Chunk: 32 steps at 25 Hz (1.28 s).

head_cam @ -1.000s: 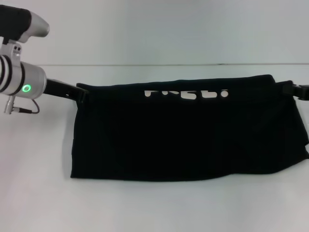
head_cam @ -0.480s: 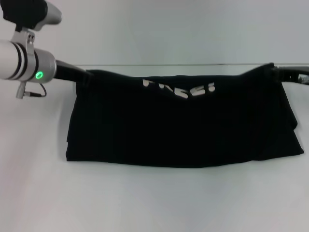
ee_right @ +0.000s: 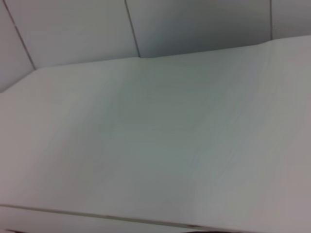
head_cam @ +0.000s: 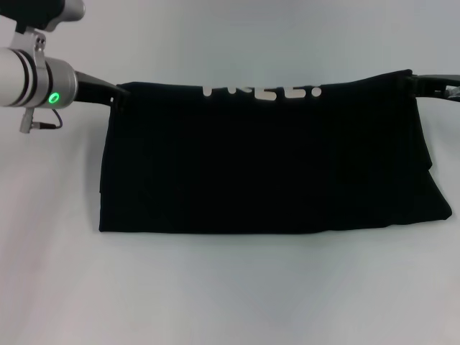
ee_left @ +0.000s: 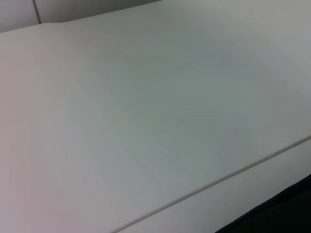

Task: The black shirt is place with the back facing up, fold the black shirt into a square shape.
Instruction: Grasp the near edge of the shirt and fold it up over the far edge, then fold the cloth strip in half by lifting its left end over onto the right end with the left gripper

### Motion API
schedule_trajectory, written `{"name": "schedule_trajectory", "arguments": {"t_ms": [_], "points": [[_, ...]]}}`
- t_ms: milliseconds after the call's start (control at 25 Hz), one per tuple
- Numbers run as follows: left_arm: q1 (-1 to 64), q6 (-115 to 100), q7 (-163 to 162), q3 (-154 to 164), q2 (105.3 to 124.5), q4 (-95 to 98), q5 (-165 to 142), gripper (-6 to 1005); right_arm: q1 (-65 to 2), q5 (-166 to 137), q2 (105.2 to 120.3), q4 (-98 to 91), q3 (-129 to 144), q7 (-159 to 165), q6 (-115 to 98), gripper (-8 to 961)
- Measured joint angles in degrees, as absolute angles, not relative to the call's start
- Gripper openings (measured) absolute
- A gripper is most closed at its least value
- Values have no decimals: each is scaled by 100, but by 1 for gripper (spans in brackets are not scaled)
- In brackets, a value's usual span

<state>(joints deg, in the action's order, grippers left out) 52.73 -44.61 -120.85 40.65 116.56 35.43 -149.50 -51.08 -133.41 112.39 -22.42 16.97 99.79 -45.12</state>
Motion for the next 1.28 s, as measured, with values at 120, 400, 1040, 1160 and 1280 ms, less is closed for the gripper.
{"name": "schedule_trajectory", "arguments": {"t_ms": [120,400,1040,1160,1280], "points": [[5274,-4148,-12070,4112,11690,3350,-14950,8,-5179,-13341,11293,-2086,1696,9924,-4212,60],[5261,-3488,-12067,4289,11819,3076,-14950,8,-5299,-13341,11451,-1902,1696,9806,-3535,61],[5212,-3419,-12058,4652,11878,3018,-14961,54,-5259,-13346,11498,-1898,1699,9839,-3516,67],[5192,-3374,-12062,4724,11912,3017,-14978,67,-5232,-13353,11506,-1956,1708,9833,-3636,71],[5142,-3357,-12118,4686,11918,3068,-14993,81,-5169,-13335,11516,-2081,1678,9893,-3654,76]]}}
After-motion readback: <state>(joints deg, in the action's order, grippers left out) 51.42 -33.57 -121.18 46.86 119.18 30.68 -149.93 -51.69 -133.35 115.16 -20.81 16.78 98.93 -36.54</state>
